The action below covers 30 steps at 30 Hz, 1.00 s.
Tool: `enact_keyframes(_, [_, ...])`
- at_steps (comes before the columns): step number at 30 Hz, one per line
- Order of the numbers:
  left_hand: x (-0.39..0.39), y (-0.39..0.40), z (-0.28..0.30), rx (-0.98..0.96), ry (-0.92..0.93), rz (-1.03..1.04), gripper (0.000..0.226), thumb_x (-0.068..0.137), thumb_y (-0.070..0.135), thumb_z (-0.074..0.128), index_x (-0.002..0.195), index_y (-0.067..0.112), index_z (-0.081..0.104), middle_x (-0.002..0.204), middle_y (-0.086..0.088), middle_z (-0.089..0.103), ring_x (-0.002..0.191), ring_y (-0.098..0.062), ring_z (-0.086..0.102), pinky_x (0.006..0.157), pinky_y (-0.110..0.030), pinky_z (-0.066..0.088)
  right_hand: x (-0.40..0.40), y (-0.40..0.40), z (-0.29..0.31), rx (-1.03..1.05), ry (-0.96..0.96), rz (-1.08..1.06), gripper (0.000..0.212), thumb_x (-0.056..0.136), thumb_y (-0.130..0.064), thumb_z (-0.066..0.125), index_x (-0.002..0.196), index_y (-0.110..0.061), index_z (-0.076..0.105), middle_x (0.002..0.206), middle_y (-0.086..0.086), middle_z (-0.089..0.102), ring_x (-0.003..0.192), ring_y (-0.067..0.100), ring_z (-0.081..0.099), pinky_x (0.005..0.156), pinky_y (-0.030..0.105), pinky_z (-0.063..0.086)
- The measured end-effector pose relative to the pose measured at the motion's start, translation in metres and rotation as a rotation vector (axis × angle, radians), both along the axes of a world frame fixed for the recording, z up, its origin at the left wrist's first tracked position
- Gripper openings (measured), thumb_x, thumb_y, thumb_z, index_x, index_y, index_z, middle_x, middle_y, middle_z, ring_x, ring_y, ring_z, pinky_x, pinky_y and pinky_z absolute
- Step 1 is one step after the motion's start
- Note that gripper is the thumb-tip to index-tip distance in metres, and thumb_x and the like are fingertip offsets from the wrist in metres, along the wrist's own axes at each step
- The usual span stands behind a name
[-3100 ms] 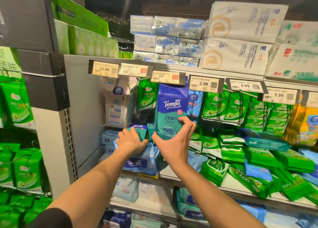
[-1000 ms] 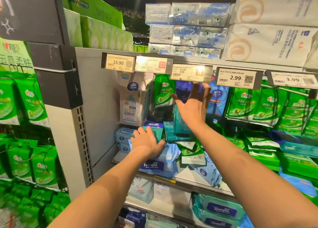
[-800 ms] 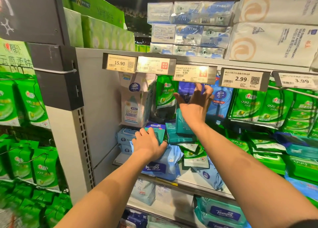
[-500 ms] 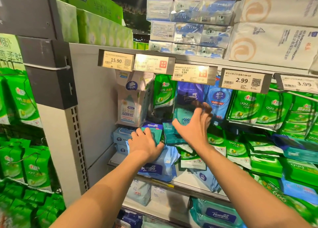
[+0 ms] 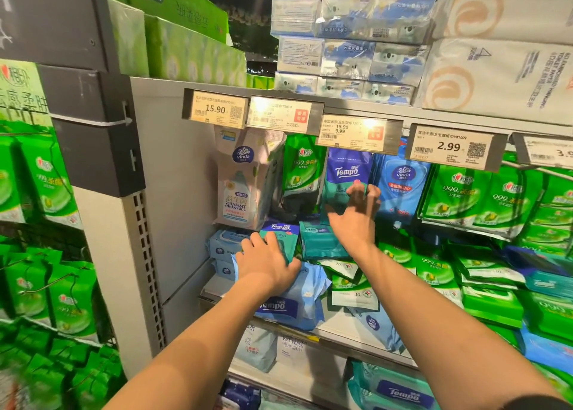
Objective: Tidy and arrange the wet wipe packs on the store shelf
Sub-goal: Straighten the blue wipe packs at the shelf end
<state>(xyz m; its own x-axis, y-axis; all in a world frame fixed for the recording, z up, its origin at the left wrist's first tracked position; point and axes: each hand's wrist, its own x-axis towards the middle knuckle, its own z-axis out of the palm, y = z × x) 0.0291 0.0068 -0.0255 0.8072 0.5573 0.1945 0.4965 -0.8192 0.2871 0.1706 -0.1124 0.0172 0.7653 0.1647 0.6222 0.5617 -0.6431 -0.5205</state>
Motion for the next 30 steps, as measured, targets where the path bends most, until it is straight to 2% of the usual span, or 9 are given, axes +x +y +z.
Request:
enact_keyframes(4, [0.0,0.0,0.001,-0.005,-0.002,-0.001,0.071,0.086,0.067,0.043,0.131,0.013,0.033,0.13,-0.014,0.038,0.121,-0.035,0.036,0.096,-0.047,0.036,0.004,0.007,-0.011,-0.064,0.042,-0.01,0.057,0.084,-0.014,0.068,0.135,-0.009,0.042,0.141,0.02,0.025,0.131,0.04,0.031,0.09,0.043,0.047])
enact_keyframes(6, [0.0,-0.001,0.001,0.002,0.0,0.0,0.071,0.085,0.066,0.043,0.131,0.013,0.034,0.13,-0.015,0.038,0.121,-0.036,0.036,0.096,-0.047,0.035,0.007,0.011,-0.013,-0.083,0.129,-0.023,0.057,0.085,-0.019,0.067,0.136,-0.01,0.042,0.138,0.021,0.025,0.133,0.041,0.031,0.096,0.042,0.044])
enact_keyframes(9, [0.001,-0.001,0.001,0.004,-0.001,0.004,0.07,0.086,0.066,0.043,0.13,0.013,0.034,0.13,-0.015,0.038,0.121,-0.036,0.036,0.096,-0.048,0.035,0.01,0.014,-0.013,-0.152,0.24,-0.037,0.059,0.086,-0.028,0.067,0.137,-0.02,0.039,0.141,0.018,0.022,0.132,0.039,0.036,0.092,0.041,0.046])
enact_keyframes(14, [0.002,-0.001,0.0,0.009,-0.009,0.007,0.07,0.085,0.066,0.044,0.129,0.013,0.035,0.129,-0.015,0.039,0.12,-0.036,0.037,0.095,-0.048,0.035,0.013,0.016,-0.01,-0.389,0.35,-0.098,0.067,0.092,-0.043,0.056,0.148,-0.033,0.021,0.155,0.017,0.005,0.14,0.038,0.027,0.096,0.044,0.044])
enact_keyframes(16, [0.003,-0.001,-0.001,0.006,-0.011,0.006,0.07,0.085,0.066,0.044,0.129,0.013,0.035,0.128,-0.015,0.039,0.12,-0.036,0.037,0.095,-0.048,0.035,0.011,0.017,-0.007,-0.445,0.393,-0.114,0.066,0.094,-0.045,0.052,0.149,-0.029,0.021,0.153,0.02,0.015,0.136,0.04,0.032,0.096,0.045,0.045])
enact_keyframes(19, [0.003,-0.001,-0.002,0.003,-0.01,0.008,0.07,0.084,0.067,0.044,0.129,0.013,0.035,0.128,-0.014,0.039,0.119,-0.036,0.037,0.095,-0.048,0.035,0.006,0.017,0.001,-0.507,0.359,-0.109,0.057,0.091,-0.048,0.053,0.138,-0.017,0.04,0.14,0.021,0.04,0.122,0.04,0.048,0.088,0.042,0.047])
enact_keyframes(22, [0.004,0.001,-0.004,0.004,-0.006,0.013,0.071,0.084,0.068,0.043,0.129,0.013,0.035,0.128,-0.014,0.038,0.119,-0.035,0.037,0.094,-0.048,0.035,-0.005,0.023,0.007,-0.522,0.373,-0.074,0.067,0.081,-0.068,0.054,0.122,-0.015,0.054,0.123,0.014,0.059,0.111,0.035,0.057,0.078,0.036,0.043])
enact_keyframes(25, [0.005,0.001,-0.006,-0.003,-0.011,0.011,0.07,0.084,0.067,0.042,0.129,0.013,0.035,0.128,-0.014,0.038,0.119,-0.035,0.036,0.094,-0.047,0.035,-0.019,0.029,0.005,-0.541,0.456,-0.018,0.09,0.062,-0.084,0.061,0.121,-0.015,0.056,0.122,0.012,0.061,0.111,0.035,0.06,0.086,0.038,0.05])
enact_keyframes(30, [0.005,0.002,-0.006,-0.012,-0.01,0.006,0.069,0.084,0.067,0.043,0.127,0.014,0.035,0.127,-0.014,0.038,0.119,-0.035,0.036,0.094,-0.047,0.034,-0.027,0.024,0.011,-0.524,0.502,0.003,0.082,0.063,-0.067,0.074,0.122,-0.013,0.055,0.125,0.012,0.06,0.112,0.033,0.06,0.083,0.035,0.049])
